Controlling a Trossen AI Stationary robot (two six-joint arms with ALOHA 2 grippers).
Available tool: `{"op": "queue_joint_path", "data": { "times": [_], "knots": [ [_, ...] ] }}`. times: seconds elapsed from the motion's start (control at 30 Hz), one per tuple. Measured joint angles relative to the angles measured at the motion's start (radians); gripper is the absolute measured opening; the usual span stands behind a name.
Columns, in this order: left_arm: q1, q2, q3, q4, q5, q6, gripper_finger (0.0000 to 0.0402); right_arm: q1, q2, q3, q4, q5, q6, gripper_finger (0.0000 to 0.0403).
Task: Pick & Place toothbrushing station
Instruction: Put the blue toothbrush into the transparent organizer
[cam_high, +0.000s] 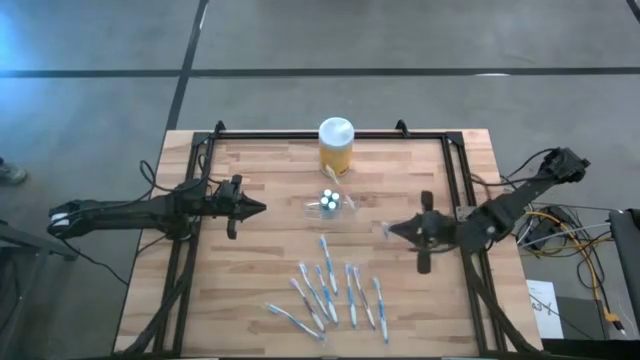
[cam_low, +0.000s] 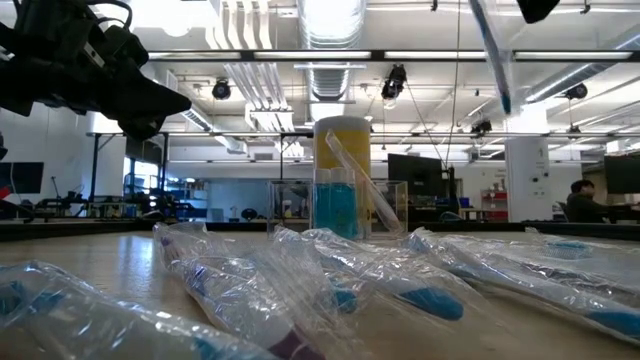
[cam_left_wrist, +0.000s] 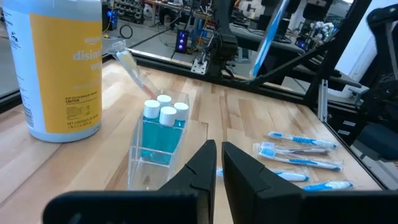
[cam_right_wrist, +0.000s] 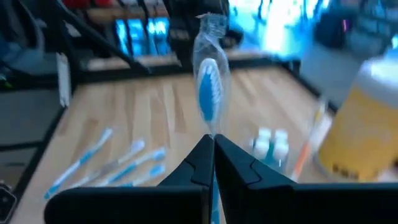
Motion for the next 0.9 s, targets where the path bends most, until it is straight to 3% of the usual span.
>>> {"op": "queue_joint_path", "data": {
  "times": [0.43,0.9],
  "knots": [
    [0.0,0.0,0.0,0.0,0.0,0.0,0.003,0.001,-0.382,-0.436,0.611,-0.086,-0.416,0.0008],
    [0.0,0.0,0.0,0.0,0.0,0.0,0.003,-0.003,-0.789,-0.686,0.639,-0.081,-0.504,0.0008]
  ]
}}
